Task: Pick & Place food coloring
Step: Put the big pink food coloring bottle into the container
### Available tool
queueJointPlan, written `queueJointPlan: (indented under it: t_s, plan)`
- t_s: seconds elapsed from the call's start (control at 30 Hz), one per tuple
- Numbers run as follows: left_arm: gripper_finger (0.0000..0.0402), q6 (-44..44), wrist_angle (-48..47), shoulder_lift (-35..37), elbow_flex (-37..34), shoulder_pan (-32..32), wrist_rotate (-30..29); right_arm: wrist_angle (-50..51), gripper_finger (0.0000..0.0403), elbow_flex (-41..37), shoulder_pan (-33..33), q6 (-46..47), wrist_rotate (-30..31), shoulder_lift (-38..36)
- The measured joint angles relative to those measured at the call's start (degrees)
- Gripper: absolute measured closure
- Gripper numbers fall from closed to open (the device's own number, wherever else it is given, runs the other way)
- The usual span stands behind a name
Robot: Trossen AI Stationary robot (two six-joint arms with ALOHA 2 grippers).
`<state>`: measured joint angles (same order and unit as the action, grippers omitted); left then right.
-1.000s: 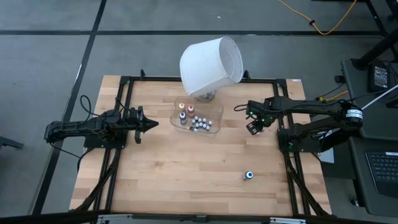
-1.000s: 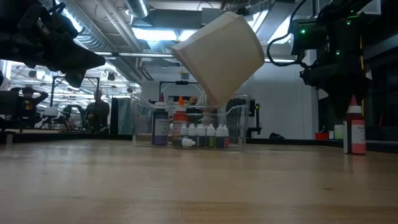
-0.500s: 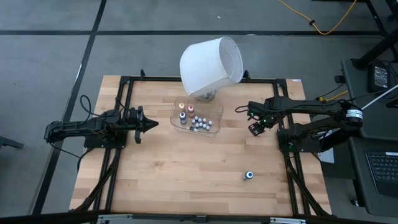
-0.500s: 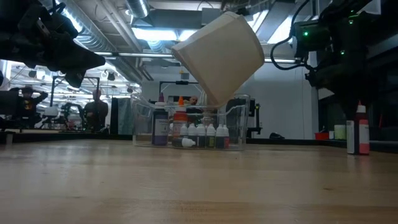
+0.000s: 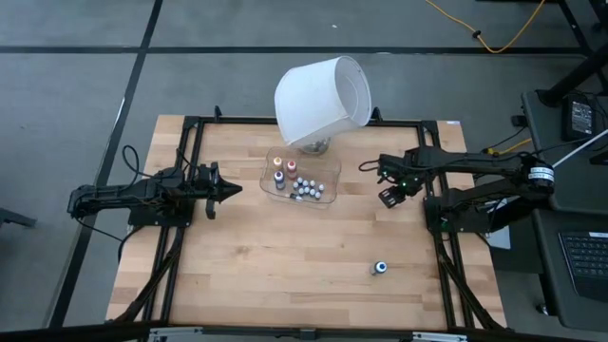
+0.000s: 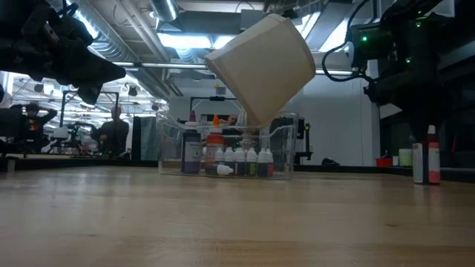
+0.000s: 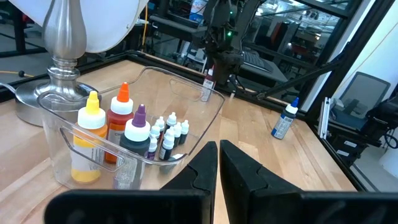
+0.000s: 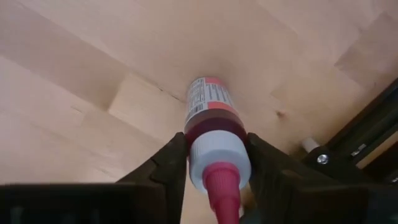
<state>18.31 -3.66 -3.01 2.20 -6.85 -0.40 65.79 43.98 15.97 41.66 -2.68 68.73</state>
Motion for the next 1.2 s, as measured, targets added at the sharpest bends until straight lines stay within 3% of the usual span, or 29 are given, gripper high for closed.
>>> queueJointPlan:
  t_s: [0.17, 0.5, 0.93, 1.2]
  plan:
    - [0.0386, 0.0, 0.0, 0.0, 0.0, 0.0, 0.0, -0.1, 0.0253, 4.3, 0.0, -1.3, 0.0, 0.0]
    - [0.0386, 0.0, 0.0, 0.0, 0.0, 0.0, 0.0, -3.3, 0.0257, 23.3, -0.5, -14.2, 0.1, 2.0]
    - [0.0386, 0.0, 0.0, 0.0, 0.0, 0.0, 0.0, -0.2, 0.0254, 51.9, -3.6, -36.2, 0.4, 28.3]
    - [0.0386, 0.0, 0.0, 0.0, 0.0, 0.0, 0.0, 2.2, 0.0254, 58.4, -3.9, -44.2, 1.0, 40.0]
